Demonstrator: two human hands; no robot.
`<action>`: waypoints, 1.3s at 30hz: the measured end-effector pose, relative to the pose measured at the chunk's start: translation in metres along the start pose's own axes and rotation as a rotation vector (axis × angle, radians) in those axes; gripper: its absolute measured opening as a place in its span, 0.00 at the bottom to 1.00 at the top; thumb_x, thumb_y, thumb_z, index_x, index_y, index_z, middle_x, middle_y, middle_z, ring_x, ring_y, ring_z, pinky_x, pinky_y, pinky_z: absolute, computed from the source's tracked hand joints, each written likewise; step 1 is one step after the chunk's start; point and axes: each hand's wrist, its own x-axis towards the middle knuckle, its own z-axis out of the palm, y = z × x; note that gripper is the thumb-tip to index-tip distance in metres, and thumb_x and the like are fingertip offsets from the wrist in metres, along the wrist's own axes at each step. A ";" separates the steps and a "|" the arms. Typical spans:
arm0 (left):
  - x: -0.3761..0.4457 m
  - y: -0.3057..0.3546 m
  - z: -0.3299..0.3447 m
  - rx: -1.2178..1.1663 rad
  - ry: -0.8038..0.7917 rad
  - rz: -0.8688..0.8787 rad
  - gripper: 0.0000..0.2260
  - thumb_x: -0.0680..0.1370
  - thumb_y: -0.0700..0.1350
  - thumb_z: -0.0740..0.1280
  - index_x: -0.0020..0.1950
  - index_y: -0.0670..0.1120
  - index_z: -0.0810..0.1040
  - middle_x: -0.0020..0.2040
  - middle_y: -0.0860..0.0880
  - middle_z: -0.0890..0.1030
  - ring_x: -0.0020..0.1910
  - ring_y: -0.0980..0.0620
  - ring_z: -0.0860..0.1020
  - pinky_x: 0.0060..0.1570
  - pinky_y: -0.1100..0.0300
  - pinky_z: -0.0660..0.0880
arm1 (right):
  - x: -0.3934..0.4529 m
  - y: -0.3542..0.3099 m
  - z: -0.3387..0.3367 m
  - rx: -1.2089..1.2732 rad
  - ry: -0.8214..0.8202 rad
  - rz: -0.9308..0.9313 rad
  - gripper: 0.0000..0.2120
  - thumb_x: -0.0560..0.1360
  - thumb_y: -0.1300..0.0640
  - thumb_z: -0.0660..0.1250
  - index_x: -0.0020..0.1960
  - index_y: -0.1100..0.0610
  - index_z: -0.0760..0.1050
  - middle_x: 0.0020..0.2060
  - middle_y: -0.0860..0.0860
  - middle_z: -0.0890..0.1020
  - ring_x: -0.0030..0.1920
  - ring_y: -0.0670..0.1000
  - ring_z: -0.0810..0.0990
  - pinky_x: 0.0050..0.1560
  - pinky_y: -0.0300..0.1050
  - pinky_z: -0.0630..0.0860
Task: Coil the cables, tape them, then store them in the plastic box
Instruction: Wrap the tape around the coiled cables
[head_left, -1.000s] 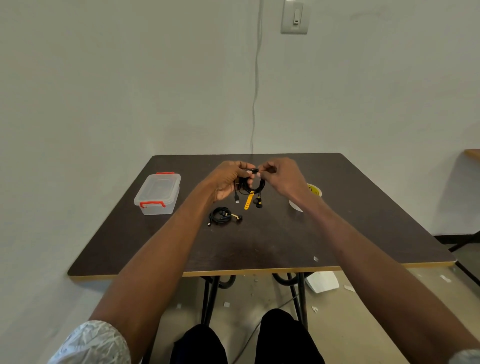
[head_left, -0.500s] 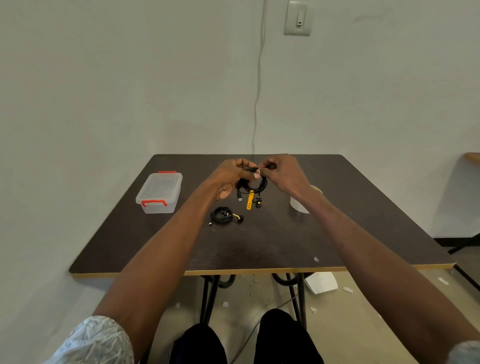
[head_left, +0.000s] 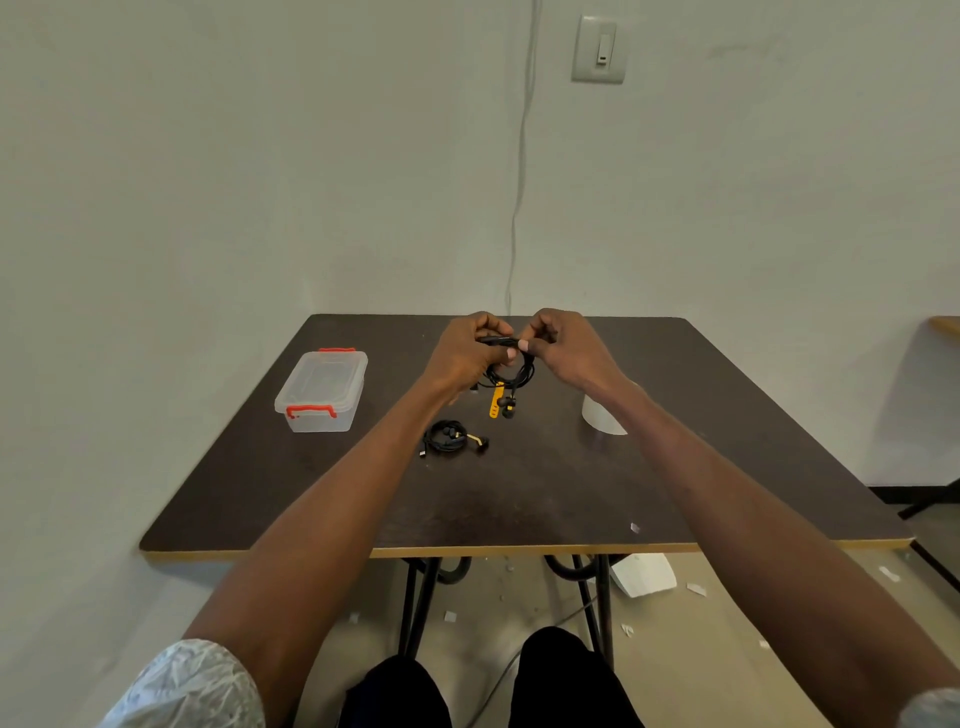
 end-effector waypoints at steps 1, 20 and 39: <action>0.000 -0.001 0.000 0.023 0.009 0.023 0.11 0.70 0.31 0.73 0.49 0.42 0.77 0.40 0.45 0.82 0.35 0.55 0.80 0.40 0.61 0.79 | 0.000 0.000 0.000 0.007 0.004 0.001 0.03 0.75 0.61 0.69 0.44 0.57 0.76 0.38 0.52 0.81 0.35 0.46 0.74 0.38 0.41 0.69; -0.009 0.001 0.013 0.051 0.212 0.055 0.11 0.72 0.41 0.74 0.46 0.45 0.72 0.42 0.41 0.82 0.28 0.49 0.79 0.27 0.59 0.76 | -0.004 -0.009 0.002 -0.008 0.105 -0.036 0.03 0.75 0.59 0.69 0.43 0.56 0.77 0.40 0.51 0.80 0.35 0.42 0.75 0.35 0.37 0.67; -0.014 0.000 -0.002 -0.524 -0.116 -0.366 0.07 0.75 0.39 0.67 0.42 0.42 0.84 0.33 0.48 0.75 0.30 0.53 0.76 0.35 0.60 0.75 | -0.006 -0.009 0.013 -0.119 0.127 -0.125 0.03 0.76 0.61 0.68 0.43 0.58 0.77 0.43 0.50 0.76 0.39 0.45 0.72 0.36 0.27 0.65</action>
